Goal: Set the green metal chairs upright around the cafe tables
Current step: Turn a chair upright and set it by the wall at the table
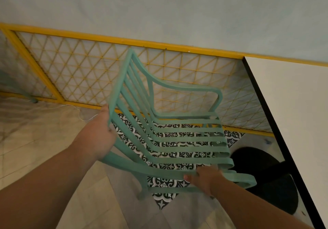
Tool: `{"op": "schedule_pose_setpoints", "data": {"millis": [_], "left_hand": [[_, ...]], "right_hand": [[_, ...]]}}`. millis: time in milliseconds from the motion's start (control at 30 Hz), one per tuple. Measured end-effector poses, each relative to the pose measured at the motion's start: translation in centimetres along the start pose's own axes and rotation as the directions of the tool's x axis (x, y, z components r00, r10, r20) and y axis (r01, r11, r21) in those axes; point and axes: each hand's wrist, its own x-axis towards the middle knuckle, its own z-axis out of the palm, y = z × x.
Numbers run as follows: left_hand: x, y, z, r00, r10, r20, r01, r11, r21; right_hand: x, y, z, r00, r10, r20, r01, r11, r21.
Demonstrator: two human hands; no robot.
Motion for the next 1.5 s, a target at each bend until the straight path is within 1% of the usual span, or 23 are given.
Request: {"op": "schedule_pose_setpoints", "data": {"millis": [233, 367, 433, 533, 600, 633, 700, 767, 800, 833, 867, 933, 967, 1033, 1100, 1133, 1300, 1400, 1500], "left_hand": [[2.2, -0.1, -0.1, 0.999, 0.041, 0.014, -0.042, 0.998, 0.055], [3.4, -0.8, 0.1, 0.999, 0.039, 0.019, -0.040, 0.995, 0.088], [3.5, -0.8, 0.2, 0.999, 0.041, 0.019, -0.042, 0.996, 0.082], [3.0, -1.0, 0.3, 0.996, 0.087, 0.029, -0.089, 0.995, 0.041], [3.3, -1.1, -0.1, 0.993, 0.091, 0.075, -0.098, 0.991, 0.090], [3.5, -0.9, -0.7, 0.990, 0.067, 0.124, -0.083, 0.989, 0.125], [3.2, -0.2, -2.1, 0.973, 0.022, 0.232, -0.056, 0.988, 0.143], [2.4, 0.1, -4.0, 0.938, -0.024, 0.347, -0.017, 0.993, 0.115], [2.2, 0.2, -4.7, 0.927, -0.037, 0.374, -0.008, 0.993, 0.118], [1.9, 0.1, -6.1, 0.913, -0.069, 0.403, 0.006, 0.988, 0.155], [2.0, -0.2, -6.8, 0.918, -0.065, 0.392, -0.020, 0.977, 0.210], [1.6, 0.0, -8.6, 0.937, 0.016, 0.348, -0.127, 0.945, 0.300], [1.4, 0.6, -9.7, 0.939, 0.082, 0.333, -0.188, 0.936, 0.298], [1.0, 2.2, -11.7, 0.908, 0.221, 0.356, -0.323, 0.910, 0.259], [1.7, 3.2, -13.0, 0.867, 0.327, 0.377, -0.450, 0.838, 0.308], [2.4, 3.9, -13.5, 0.860, 0.351, 0.370, -0.476, 0.811, 0.339], [7.3, 6.6, -15.6, 0.871, 0.385, 0.306, -0.475, 0.819, 0.322], [9.9, 6.8, -16.5, 0.861, 0.398, 0.318, -0.493, 0.808, 0.322], [13.3, 6.4, -17.8, 0.852, 0.408, 0.328, -0.506, 0.804, 0.312]], "right_hand": [[0.4, -0.5, -0.6, 0.999, 0.033, 0.018, -0.034, 0.999, 0.039], [0.7, -0.9, -1.0, 0.999, 0.037, 0.019, -0.038, 0.997, 0.069], [0.2, -0.8, -0.6, 0.999, 0.042, 0.001, -0.042, 0.995, 0.093], [-1.9, -0.9, -0.1, 0.999, 0.053, -0.013, -0.051, 0.987, 0.151], [-4.4, -1.3, -0.8, 0.994, 0.094, -0.049, -0.081, 0.970, 0.230], [-6.1, -1.5, -1.7, 0.993, 0.105, -0.054, -0.086, 0.954, 0.286], [-10.0, -1.8, -4.1, 0.991, 0.100, -0.090, -0.057, 0.917, 0.394], [-14.1, -1.4, -6.0, 0.988, 0.128, -0.084, -0.064, 0.844, 0.533], [-15.4, -0.7, -6.9, 0.986, 0.140, -0.089, -0.060, 0.800, 0.597], [-17.6, -0.1, -8.1, 0.984, 0.156, -0.085, -0.064, 0.755, 0.652], [-18.7, 0.3, -9.2, 0.983, 0.150, -0.101, -0.042, 0.734, 0.678], [-20.4, 1.5, -10.9, 0.974, 0.160, -0.160, -0.003, 0.714, 0.700], [-20.7, 2.2, -11.5, 0.964, 0.179, -0.197, 0.016, 0.699, 0.715], [-21.0, 3.4, -12.6, 0.953, 0.177, -0.245, 0.044, 0.720, 0.693], [-20.6, 3.2, -14.4, 0.946, 0.167, -0.277, 0.066, 0.737, 0.673], [-20.3, 2.8, -15.6, 0.947, 0.156, -0.281, 0.072, 0.750, 0.658], [-17.4, 0.1, -21.1, 0.955, 0.118, -0.271, 0.080, 0.780, 0.621], [-15.7, -1.7, -23.4, 0.960, 0.111, -0.258, 0.067, 0.803, 0.593], [-14.2, -3.9, -25.3, 0.954, 0.140, -0.265, 0.045, 0.807, 0.588]]}}
